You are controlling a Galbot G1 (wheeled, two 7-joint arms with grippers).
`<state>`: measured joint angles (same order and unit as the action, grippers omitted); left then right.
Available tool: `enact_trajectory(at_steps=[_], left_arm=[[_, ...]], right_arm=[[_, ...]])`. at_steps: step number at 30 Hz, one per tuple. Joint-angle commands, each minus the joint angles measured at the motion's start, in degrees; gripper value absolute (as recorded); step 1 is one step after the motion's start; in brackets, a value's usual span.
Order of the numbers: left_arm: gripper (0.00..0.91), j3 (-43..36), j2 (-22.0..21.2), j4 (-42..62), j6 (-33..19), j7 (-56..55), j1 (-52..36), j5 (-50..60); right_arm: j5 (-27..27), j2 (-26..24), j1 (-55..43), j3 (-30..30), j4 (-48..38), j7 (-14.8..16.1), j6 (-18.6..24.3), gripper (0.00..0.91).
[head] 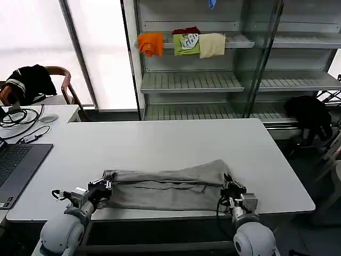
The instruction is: Fold and organize the clothes.
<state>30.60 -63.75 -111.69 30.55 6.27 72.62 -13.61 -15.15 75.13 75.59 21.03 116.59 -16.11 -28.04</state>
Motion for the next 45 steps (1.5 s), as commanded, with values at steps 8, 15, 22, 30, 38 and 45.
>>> enact_trajectory(at_steps=[8, 15, 22, 30, 38, 45], left_arm=[[0.907, -0.07, 0.1, -0.08, -0.04, 0.0, 0.68, 1.77], [0.907, 0.23, -0.23, -2.38, 0.17, -0.42, 0.71, 2.52], [0.907, 2.03, -1.19, -8.26, 2.26, -2.35, 0.75, -0.14], [0.907, 3.89, -8.82, -6.86, 2.44, -6.25, 0.49, -2.48], [0.907, 3.55, -12.24, -2.41, 2.15, -6.23, -0.13, -2.44], [0.907, 3.88, -12.39, -0.99, 1.91, -6.06, 0.01, -2.19]], right_arm=[[2.66, 0.27, 2.58, -0.5, -1.18, 0.15, 2.35, 0.907], [3.49, 0.25, 2.46, -0.79, -1.36, 0.52, 3.84, 0.907], [1.28, -1.69, 2.37, 1.82, 5.8, 1.07, 2.94, 0.907], [-3.25, -4.35, 0.56, 8.71, 9.63, 0.91, 1.62, 0.907], [-4.62, -5.54, 0.5, 10.0, 9.06, 0.71, 1.57, 0.907], [-4.26, -5.5, 0.83, 8.46, 7.95, 0.61, 2.4, 0.907]])
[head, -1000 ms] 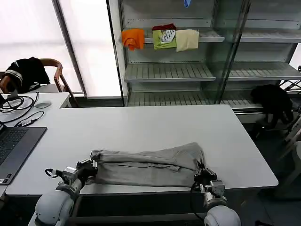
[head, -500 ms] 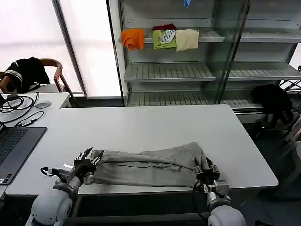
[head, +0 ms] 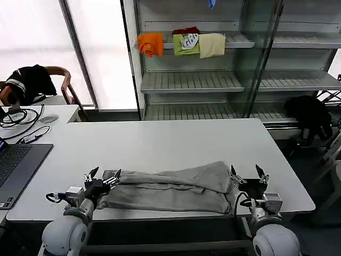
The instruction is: Fold and organize the clothes.
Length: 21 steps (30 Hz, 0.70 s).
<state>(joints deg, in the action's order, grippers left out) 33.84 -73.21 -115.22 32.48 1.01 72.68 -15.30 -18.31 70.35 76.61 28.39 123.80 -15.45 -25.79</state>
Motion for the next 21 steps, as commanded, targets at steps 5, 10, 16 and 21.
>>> enact_trajectory(at_steps=[5, 10, 16, 21], left_arm=[[0.907, 1.21, -2.69, 3.24, -0.26, -0.3, 0.64, -0.43], [0.907, 1.37, -2.65, 4.18, -0.54, 0.1, 0.8, -0.17], [0.897, 1.93, -2.48, 5.09, -0.76, 0.65, 0.9, -0.32], [0.635, 2.23, -2.31, 5.53, -1.01, 1.37, 1.7, -0.32]], right_arm=[[-1.19, -0.82, -0.84, 0.88, 0.26, -0.02, 0.09, 0.907], [-1.16, -0.66, -0.92, 0.43, 0.25, -0.17, 0.1, 0.907], [-1.07, -0.69, -0.67, 0.43, 0.49, -0.28, 0.23, 0.907], [-1.1, -0.74, -0.57, 0.87, 0.67, -0.27, 0.21, 0.907]])
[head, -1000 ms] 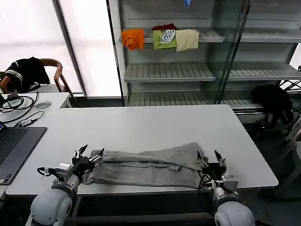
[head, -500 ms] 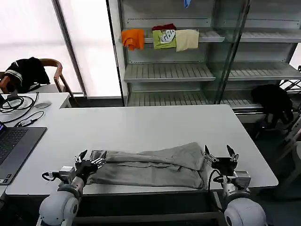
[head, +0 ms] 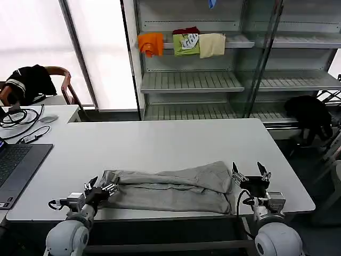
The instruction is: Fold and organize the clothes.
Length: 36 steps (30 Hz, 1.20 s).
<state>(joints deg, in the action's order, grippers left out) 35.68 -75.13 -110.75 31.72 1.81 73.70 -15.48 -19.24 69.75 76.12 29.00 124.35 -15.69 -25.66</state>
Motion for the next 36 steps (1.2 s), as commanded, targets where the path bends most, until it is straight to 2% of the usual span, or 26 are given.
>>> enact_trajectory(at_steps=[1, 2, 3, 10, 19, 26, 31, 34, 36], left_arm=[[0.524, 0.42, -0.44, 1.08, -0.34, 0.72, 0.87, -0.14], [0.111, 0.45, -0.49, 1.1, -0.38, 0.83, 1.0, -0.13], [0.04, 0.46, -0.55, 1.12, -0.47, 0.88, 1.09, -0.13], [0.01, 0.35, -0.6, 1.19, -1.09, 1.29, 1.28, -0.12], [0.02, 0.81, -0.76, 2.46, -2.97, 1.56, 1.17, -0.07], [0.01, 4.01, 0.87, 2.79, -3.91, 1.5, 0.57, -1.21], [0.01, 9.38, 5.19, 2.83, -3.88, 1.49, -0.23, -4.29], [0.01, 13.38, 9.49, 3.51, -3.66, 1.56, -0.54, -6.42], [0.01, 17.69, 14.65, 4.84, -3.63, 1.66, -0.55, -8.32]], right_arm=[[-0.2, -0.09, -0.08, 0.3, 0.18, -0.07, 0.08, 0.907], [-0.23, -0.04, -0.09, 0.33, 0.3, -0.06, 0.03, 0.907], [-0.27, -0.02, -0.09, 0.31, 0.37, -0.1, 0.02, 0.907], [-0.34, 0.21, -0.29, 0.45, 0.5, -0.23, -0.11, 0.907], [-0.54, -0.11, -0.39, 1.02, -0.06, -0.33, 0.01, 0.907], [-0.55, -0.12, -1.6, 0.8, -0.63, -0.52, -0.18, 0.907], [-0.52, -0.18, -2.81, 0.31, -1.0, -0.49, -0.51, 0.907], [-0.47, -0.11, -3.63, -0.15, -1.39, -0.6, -0.7, 0.907], [-0.46, -0.09, -4.09, -0.5, -1.61, -0.6, -0.85, 0.907]])
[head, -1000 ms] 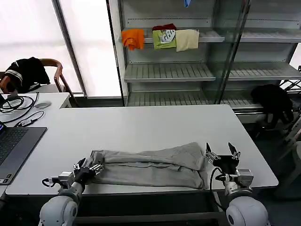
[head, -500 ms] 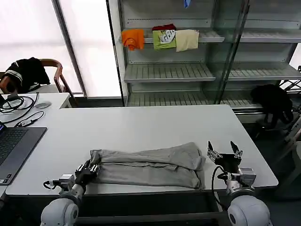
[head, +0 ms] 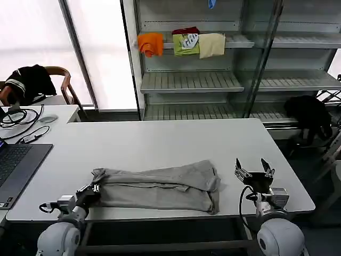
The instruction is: Fold and organize the clothes.
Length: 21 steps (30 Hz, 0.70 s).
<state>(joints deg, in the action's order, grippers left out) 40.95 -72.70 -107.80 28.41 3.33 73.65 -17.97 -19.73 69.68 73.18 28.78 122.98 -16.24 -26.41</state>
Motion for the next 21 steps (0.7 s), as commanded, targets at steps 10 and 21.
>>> enact_trajectory(at_steps=[10, 21], left_arm=[[0.01, 23.06, 30.41, 17.66, -2.03, 2.45, -0.57, -9.07], [0.01, 18.58, 28.61, 14.84, -1.85, 2.7, -2.15, -6.3]], right_arm=[[-0.19, -0.19, -2.2, -0.94, -0.7, 0.0, -0.34, 0.907], [-0.15, 0.14, -1.59, -0.91, -1.08, -0.09, -0.01, 0.907]])
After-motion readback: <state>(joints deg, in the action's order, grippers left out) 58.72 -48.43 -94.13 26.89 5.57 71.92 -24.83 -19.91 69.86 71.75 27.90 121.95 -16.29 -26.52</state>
